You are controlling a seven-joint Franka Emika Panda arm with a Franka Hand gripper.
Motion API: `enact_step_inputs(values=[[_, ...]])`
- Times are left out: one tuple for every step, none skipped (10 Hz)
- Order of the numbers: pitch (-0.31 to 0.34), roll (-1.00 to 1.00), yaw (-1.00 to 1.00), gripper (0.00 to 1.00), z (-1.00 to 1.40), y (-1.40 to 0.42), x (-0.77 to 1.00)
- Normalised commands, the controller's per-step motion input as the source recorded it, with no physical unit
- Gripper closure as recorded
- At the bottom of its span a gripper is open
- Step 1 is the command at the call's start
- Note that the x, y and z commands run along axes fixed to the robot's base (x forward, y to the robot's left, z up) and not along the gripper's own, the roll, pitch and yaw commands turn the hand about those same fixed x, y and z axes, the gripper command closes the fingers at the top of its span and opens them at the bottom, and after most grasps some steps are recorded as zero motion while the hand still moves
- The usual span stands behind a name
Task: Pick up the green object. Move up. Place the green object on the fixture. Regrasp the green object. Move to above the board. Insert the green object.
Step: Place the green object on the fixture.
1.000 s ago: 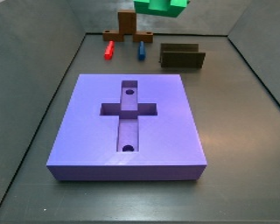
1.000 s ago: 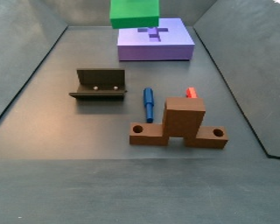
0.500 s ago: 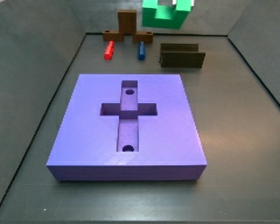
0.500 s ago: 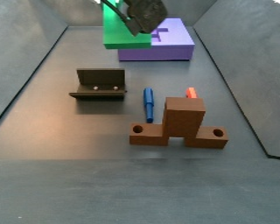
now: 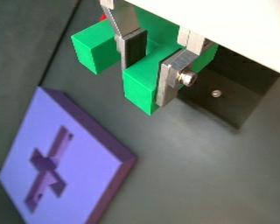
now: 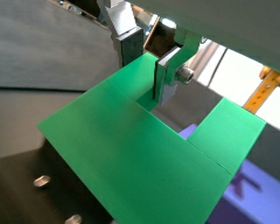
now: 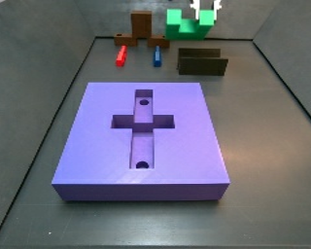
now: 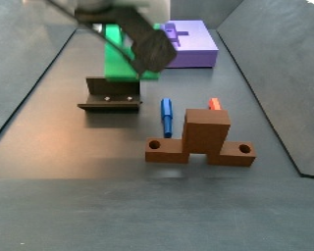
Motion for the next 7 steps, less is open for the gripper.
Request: enact_step_inputs(values=[[0.000, 0.00, 0.10, 1.00, -0.52, 0.15, 0.97], [0.000, -0.01, 0.09, 1.00, -0.47, 0.17, 1.00], [0.000, -0.06, 0.05, 1.00, -0.27, 0.15, 1.00], [0.000, -0.05, 0.03, 1.00, -0.07, 0.11, 1.00], [0.000, -0.12, 0.04, 1.00, -0.05, 0.01, 1.00], [-0.180, -0.26, 0.01, 1.00, -0.04, 0.00, 0.90], [-0.269, -0.31, 0.02, 1.00, -0.12, -0.05, 0.72]])
